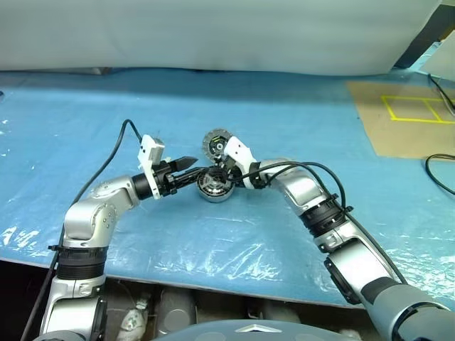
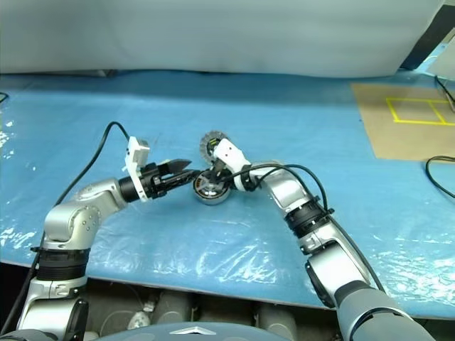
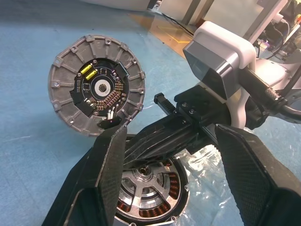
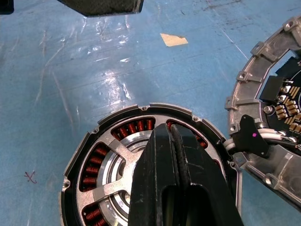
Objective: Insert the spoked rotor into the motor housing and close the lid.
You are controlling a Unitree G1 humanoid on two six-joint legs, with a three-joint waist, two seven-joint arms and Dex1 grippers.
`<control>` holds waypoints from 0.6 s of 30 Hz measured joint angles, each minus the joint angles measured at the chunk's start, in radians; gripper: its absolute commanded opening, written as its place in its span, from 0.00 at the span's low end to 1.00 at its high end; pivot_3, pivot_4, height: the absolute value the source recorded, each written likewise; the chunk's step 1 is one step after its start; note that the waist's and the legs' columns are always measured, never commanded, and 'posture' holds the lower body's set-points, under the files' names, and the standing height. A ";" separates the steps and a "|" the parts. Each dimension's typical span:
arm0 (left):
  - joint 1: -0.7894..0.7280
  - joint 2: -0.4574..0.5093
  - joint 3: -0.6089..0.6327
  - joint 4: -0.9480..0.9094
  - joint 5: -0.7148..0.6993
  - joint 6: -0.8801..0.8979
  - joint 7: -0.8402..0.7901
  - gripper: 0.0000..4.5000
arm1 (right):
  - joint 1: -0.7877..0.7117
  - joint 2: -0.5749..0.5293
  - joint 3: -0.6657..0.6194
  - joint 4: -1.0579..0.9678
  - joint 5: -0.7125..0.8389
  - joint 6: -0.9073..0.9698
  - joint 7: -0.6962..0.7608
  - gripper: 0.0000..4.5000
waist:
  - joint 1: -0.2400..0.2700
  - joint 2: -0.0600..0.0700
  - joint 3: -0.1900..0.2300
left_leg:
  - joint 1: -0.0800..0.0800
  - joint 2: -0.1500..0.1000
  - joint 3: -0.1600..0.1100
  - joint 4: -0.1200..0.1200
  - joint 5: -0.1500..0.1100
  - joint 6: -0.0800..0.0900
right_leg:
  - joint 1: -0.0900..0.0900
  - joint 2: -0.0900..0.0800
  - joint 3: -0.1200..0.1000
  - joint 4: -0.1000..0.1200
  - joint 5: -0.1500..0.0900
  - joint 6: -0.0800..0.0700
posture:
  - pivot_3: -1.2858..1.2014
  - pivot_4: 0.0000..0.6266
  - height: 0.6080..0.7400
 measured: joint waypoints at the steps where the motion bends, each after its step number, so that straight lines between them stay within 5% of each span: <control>1: -0.001 0.001 0.000 0.001 -0.001 0.000 0.001 0.70 | 0.004 0.000 -0.009 -0.002 0.004 0.006 0.008 0.00 | 0.000 0.000 0.000 | 0.001 0.000 0.000 0.000 0.000 0.000 | 0.001 0.000 0.000 -0.001 0.000 0.000 | 0.52 0.24 1.00; 11: -0.040 0.006 -0.011 0.048 -0.002 -0.035 -0.002 0.70 | 0.028 0.081 -0.257 -0.104 0.244 0.210 0.038 0.00 | -0.011 0.000 0.000 | -0.010 0.000 0.000 0.001 0.002 0.003 | -0.011 0.000 0.001 0.002 0.003 0.004 | 0.52 0.24 1.00; 18: -0.116 -0.026 0.024 0.128 -0.002 -0.086 0.063 0.70 | 0.074 -0.037 -0.302 -0.275 0.288 0.290 0.059 0.00 | -0.006 0.000 0.001 | -0.011 0.000 0.000 0.000 0.001 0.002 | -0.011 0.000 -0.001 0.001 0.003 0.004 | 0.52 0.24 1.00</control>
